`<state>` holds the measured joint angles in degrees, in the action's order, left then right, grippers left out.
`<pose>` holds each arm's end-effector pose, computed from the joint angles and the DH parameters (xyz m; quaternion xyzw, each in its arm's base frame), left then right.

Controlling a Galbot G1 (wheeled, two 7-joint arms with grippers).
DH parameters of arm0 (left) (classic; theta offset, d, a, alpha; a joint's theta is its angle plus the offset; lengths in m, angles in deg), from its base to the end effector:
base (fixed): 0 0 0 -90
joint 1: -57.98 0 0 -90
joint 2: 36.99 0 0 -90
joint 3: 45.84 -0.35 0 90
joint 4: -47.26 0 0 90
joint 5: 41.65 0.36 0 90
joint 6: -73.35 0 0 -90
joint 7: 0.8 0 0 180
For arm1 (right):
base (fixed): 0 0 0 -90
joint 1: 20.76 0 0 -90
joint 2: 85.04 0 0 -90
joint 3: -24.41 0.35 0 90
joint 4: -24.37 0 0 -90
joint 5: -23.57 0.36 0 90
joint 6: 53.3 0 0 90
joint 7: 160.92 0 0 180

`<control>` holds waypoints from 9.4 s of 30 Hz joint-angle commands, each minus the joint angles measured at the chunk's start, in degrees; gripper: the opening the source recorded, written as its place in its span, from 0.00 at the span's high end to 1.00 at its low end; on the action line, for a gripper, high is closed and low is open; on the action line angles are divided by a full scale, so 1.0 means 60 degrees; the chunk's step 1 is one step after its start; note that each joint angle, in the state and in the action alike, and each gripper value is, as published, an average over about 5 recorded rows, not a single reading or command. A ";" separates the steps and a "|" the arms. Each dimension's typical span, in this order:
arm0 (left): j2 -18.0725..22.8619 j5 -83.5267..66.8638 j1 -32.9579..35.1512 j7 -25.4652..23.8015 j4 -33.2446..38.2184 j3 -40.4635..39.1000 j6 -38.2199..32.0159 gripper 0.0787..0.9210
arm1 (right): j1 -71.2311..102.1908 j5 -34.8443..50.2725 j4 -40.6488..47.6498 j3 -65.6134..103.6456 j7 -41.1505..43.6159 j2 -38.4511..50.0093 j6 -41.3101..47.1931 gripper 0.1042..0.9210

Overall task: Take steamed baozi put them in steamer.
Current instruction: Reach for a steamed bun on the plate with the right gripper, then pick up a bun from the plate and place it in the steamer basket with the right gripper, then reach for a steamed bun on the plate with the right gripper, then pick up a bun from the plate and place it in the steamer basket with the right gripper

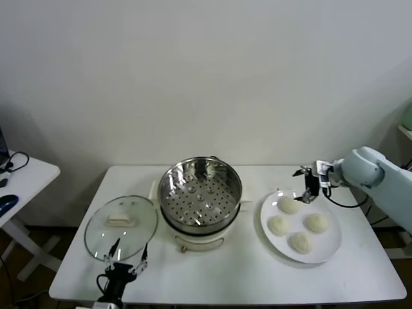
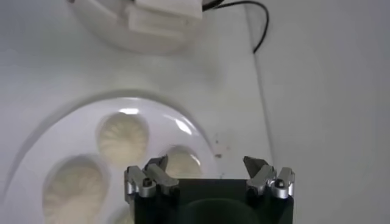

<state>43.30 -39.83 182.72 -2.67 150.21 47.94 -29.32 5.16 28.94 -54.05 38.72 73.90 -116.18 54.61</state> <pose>0.1386 0.0682 -0.4144 -0.0349 -0.9909 -0.1035 0.0782 0.4976 -0.1847 -0.1449 0.4360 -0.6452 0.5060 0.3710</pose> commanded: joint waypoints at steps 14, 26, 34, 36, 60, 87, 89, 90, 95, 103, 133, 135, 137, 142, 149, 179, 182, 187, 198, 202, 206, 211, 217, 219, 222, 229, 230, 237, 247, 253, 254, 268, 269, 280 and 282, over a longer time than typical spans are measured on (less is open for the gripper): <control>-0.0019 0.0181 0.0010 -0.0020 -0.0145 0.0181 -0.0005 0.12 | -0.0706 -0.0300 0.2676 -0.1992 0.0582 -0.1896 -0.0373 0.12; -0.0036 0.0239 -0.0007 -0.0024 -0.0274 0.0238 -0.0080 0.12 | -0.0294 -0.0782 0.3753 -0.1600 0.0232 -0.2682 -0.0470 0.12; -0.0090 0.0291 -0.0030 -0.0072 -0.0327 0.0205 -0.0048 0.12 | -0.0235 -0.0845 0.4118 -0.1548 0.0252 -0.2937 -0.0499 0.12; -0.0097 0.0320 -0.0040 -0.0075 -0.0343 0.0198 -0.0047 0.12 | -0.0215 -0.0824 0.4187 -0.1521 0.0253 -0.2995 -0.0500 0.12; -0.0114 0.0445 -0.0092 -0.0108 -0.0436 0.0254 -0.0020 0.12 | -0.0057 -0.1199 0.4101 -0.1475 0.0123 -0.3113 -0.0419 0.19; -0.0129 0.0491 -0.0129 -0.0085 -0.0452 0.0361 -0.0051 0.12 | -0.6183 0.1199 0.0181 -0.6231 0.0438 -0.1758 -0.1293 0.35; -0.0131 0.0493 -0.0130 -0.0080 -0.0443 0.0361 -0.0046 0.12 | -0.7014 0.1425 -0.0370 -0.6724 0.0456 -0.1900 -0.1569 0.35; -0.0132 0.0493 -0.0130 -0.0078 -0.0437 0.0360 -0.0042 0.12 | -0.7388 0.1531 -0.0622 -0.6919 0.0452 -0.1985 -0.1702 0.35; -0.0143 0.0491 -0.0118 -0.0071 -0.0377 0.0367 -0.0032 0.12 | -0.8558 0.1615 -0.1533 -0.7506 0.0424 -0.2596 -0.2822 0.36; -0.0151 0.0503 -0.0053 -0.0064 -0.0298 0.0410 -0.0041 0.12 | -0.8964 0.1738 -0.1819 -0.7502 0.0430 -0.4246 -0.4537 0.36; -0.0049 0.0549 0.0020 -0.0059 -0.0164 0.0722 -0.0093 0.12 | -0.5130 -0.1956 0.3563 -0.6572 -0.0500 -0.8029 -0.7764 0.39; -0.0037 0.0563 0.0020 -0.0058 -0.0179 0.0715 -0.0114 0.12 | -0.4984 -0.2033 0.3844 -0.6540 -0.0545 -0.8090 -0.7827 0.39; -0.0027 0.0581 0.0013 -0.0056 -0.0205 0.0709 -0.0142 0.12 | -0.4858 -0.2076 0.4060 -0.6494 -0.0597 -0.8154 -0.7883 0.39; -0.0019 0.0627 -0.0008 -0.0050 -0.0276 0.0706 -0.0203 0.12 | -0.4594 -0.2059 0.4429 -0.6394 -0.0739 -0.8317 -0.7959 0.39; -0.0036 0.0651 -0.0033 -0.0049 -0.0320 0.0718 -0.0228 0.12 | -0.4211 -0.2154 0.4870 -0.6242 -0.0928 -0.8623 -0.8072 0.39; -0.0009 0.0776 0.0091 -0.0047 -0.0164 0.0591 -0.0341 0.12 | -0.9311 0.6354 -0.0227 -0.9949 -0.0387 -0.4659 -0.1415 0.12; -0.0024 0.0780 0.0082 -0.0047 -0.0148 0.0516 -0.0344 0.12 | -0.9672 0.6625 -0.0742 -1.0533 -0.0354 -0.3913 -0.0654 0.12; -0.0055 0.0792 0.0074 -0.0049 -0.0130 0.0424 -0.0342 0.12 | -0.9609 0.6347 -0.1220 -1.1235 -0.0330 -0.3035 -0.0202 0.12; -0.0016 0.0802 0.0024 -0.0043 -0.0206 0.0432 -0.0360 0.12 | -0.7332 0.5073 -0.1270 -1.0363 -0.0731 -0.2139 0.0375 0.12; 0.0011 0.0832 0.0019 -0.0037 -0.0250 0.0497 -0.0400 0.12 | -0.6434 0.4721 -0.0826 -0.9981 -0.0897 -0.2136 0.0480 0.12; 0.0036 0.0875 0.0027 -0.0028 -0.0299 0.0571 -0.0460 0.12 | -0.5588 0.4499 -0.0533 -0.9535 -0.1026 -0.2169 0.0549 0.12; 0.0057 0.0901 0.0045 -0.0026 -0.0332 0.0590 -0.0482 0.12 | -0.4869 0.4294 -0.0260 -0.9106 -0.1119 -0.2260 0.0595 0.12; 0.0074 0.0912 0.0070 -0.0028 -0.0309 0.0601 -0.0482 0.12 | -0.4154 0.3995 -0.0009 -0.8618 -0.1238 -0.2326 0.0639 0.12; 0.0071 0.0915 0.0075 -0.0027 -0.0319 0.0617 -0.0487 0.12 | -0.3960 0.3869 0.0108 -0.8448 -0.1312 -0.2378 0.0644 0.12; 0.0069 0.0921 0.0081 -0.0026 -0.0327 0.0644 -0.0499 0.12 | -0.3714 0.3730 0.0309 -0.8169 -0.1417 -0.2477 0.0643 0.12; 0.0065 0.0949 0.0081 -0.0024 -0.0341 0.0666 -0.0516 0.12 | -0.3379 0.3365 0.0694 -0.7746 -0.1586 -0.2678 0.0629 0.12; 0.0067 0.0951 0.0082 -0.0024 -0.0337 0.0666 -0.0515 0.12 | -0.3368 0.3324 0.0708 -0.7747 -0.1586 -0.2687 0.0627 0.12; 0.0078 0.0953 0.0068 -0.0019 -0.0334 0.0666 -0.0522 0.12 | -0.3274 0.3152 0.0804 -0.7606 -0.1629 -0.2695 0.0580 0.16; 0.0073 0.0968 0.0079 -0.0014 -0.0325 0.0663 -0.0553 0.12 | -0.3247 0.3135 0.0886 -0.7410 -0.1564 -0.2736 0.0591 0.25; 0.0072 0.0991 0.0112 -0.0009 -0.0295 0.0642 -0.0570 0.12 | -0.3456 0.3373 0.0742 -0.7526 -0.1426 -0.2714 0.0597 0.29; 0.0073 0.1004 0.0113 -0.0007 -0.0299 0.0635 -0.0578 0.12 | -0.3455 0.3356 0.0758 -0.7546 -0.1419 -0.2734 0.0595 0.29; 0.0052 0.1049 0.0117 0.0001 -0.0281 0.0595 -0.0618 0.12 | -0.3819 0.3533 0.0763 -0.7708 -0.1279 -0.2787 0.0552 0.37; 0.0054 0.1050 0.0111 0.0001 -0.0284 0.0589 -0.0621 0.12 | -0.3883 0.3563 0.0743 -0.7744 -0.1257 -0.2769 0.0537 0.38; 0.0065 0.1055 0.0093 0.0006 -0.0294 0.0557 -0.0648 0.12 | -0.5858 0.4209 -0.0232 -0.8971 -0.0981 -0.2274 0.0401 0.44; 0.0052 0.1048 0.0095 0.0006 -0.0284 0.0574 -0.0648 0.12 | -0.6824 0.4491 -0.0608 -0.9570 -0.0838 -0.2185 0.0318 0.44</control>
<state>43.71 -33.51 183.25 -2.63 148.43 51.38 -33.19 -23.33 52.45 -52.81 -11.33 67.68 -130.69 57.03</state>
